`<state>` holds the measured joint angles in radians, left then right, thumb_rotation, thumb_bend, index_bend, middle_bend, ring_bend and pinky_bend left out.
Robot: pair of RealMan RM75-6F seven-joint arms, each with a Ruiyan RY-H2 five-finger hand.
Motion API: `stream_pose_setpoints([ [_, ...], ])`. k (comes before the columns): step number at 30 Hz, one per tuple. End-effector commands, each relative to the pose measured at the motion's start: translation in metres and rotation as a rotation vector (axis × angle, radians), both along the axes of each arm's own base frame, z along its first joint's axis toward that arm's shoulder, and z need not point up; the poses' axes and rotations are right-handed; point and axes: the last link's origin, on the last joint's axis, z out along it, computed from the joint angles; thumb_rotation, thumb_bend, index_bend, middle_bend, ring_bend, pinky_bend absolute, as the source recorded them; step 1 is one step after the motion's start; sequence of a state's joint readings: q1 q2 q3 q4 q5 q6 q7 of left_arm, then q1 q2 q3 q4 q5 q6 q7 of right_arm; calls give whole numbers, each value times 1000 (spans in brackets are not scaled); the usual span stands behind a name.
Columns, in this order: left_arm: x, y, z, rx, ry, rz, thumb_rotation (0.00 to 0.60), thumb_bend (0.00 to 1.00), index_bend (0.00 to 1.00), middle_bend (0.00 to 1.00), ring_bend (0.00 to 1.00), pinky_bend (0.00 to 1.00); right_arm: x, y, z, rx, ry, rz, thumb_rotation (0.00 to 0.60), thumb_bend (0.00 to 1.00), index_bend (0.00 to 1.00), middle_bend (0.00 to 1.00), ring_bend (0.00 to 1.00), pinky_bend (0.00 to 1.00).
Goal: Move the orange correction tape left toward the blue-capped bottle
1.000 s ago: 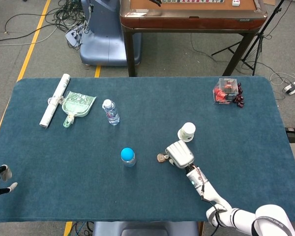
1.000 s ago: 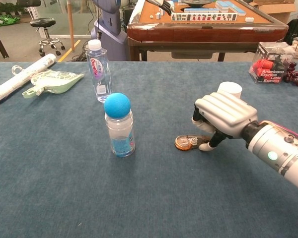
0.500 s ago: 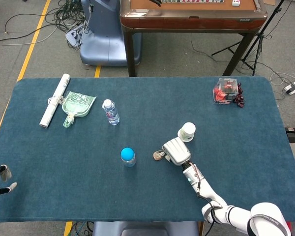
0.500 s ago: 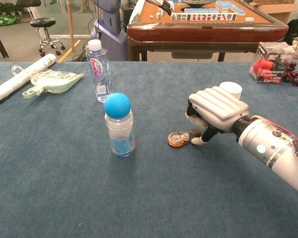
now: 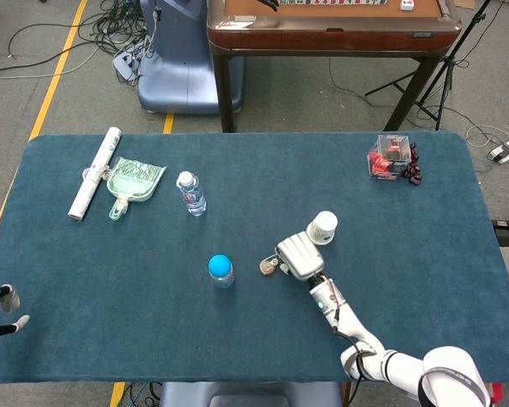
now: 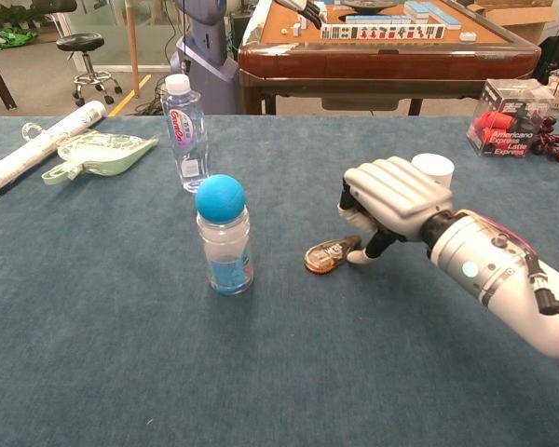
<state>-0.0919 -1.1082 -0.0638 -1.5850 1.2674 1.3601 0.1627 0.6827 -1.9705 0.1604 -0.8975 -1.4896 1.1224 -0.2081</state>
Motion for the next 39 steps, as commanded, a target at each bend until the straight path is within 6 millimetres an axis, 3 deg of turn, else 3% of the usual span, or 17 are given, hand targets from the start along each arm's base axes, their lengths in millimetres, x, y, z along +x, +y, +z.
stream_pose_setpoints([
  [1, 0, 0, 0, 0, -1, 0, 600, 22, 629, 625, 548, 726, 2, -2, -1, -2, -7, -1, 600, 0, 1000, 1000, 1000, 926],
  [8, 0, 0, 0, 1, -2, 0, 600, 22, 629, 625, 548, 726, 6, -9, -1, -8, -26, -9, 600, 0, 1000, 1000, 1000, 925],
  [13, -1, 0, 0, -1, -2, 2, 600, 21, 629, 625, 548, 726, 3, -6, 10, -28, -32, 14, 600, 0, 1000, 1000, 1000, 926],
  [18, 1, 0, -1, -6, 3, -5, 600, 22, 629, 625, 548, 726, -4, 4, 34, -65, -31, 40, 600, 0, 1000, 1000, 984, 925],
  [23, 6, -1, -2, -11, 10, -27, 600, 21, 629, 625, 548, 726, -27, 22, 83, -117, 53, 13, 600, 0, 1000, 993, 859, 877],
  [27, 11, -1, -5, -21, 11, -50, 600, 21, 629, 625, 548, 726, -44, 38, 118, -135, 91, -24, 600, 0, 953, 813, 693, 791],
  [31, 20, -2, -8, -26, 9, -101, 600, 22, 628, 625, 548, 726, -64, 58, 153, -147, 130, -81, 600, 0, 728, 548, 491, 687],
  [33, 23, -3, -9, -25, 5, -126, 600, 22, 618, 623, 542, 726, -70, 67, 166, -165, 135, -91, 600, 0, 663, 468, 423, 630],
  [35, 26, -5, -11, -32, 2, -143, 600, 22, 608, 620, 517, 723, -76, 76, 179, -194, 131, -94, 600, 0, 642, 424, 376, 571],
  [39, 33, -8, -12, -53, 2, -172, 600, 21, 577, 563, 384, 597, -94, 98, 205, -275, 131, -122, 600, 0, 588, 369, 312, 450],
])
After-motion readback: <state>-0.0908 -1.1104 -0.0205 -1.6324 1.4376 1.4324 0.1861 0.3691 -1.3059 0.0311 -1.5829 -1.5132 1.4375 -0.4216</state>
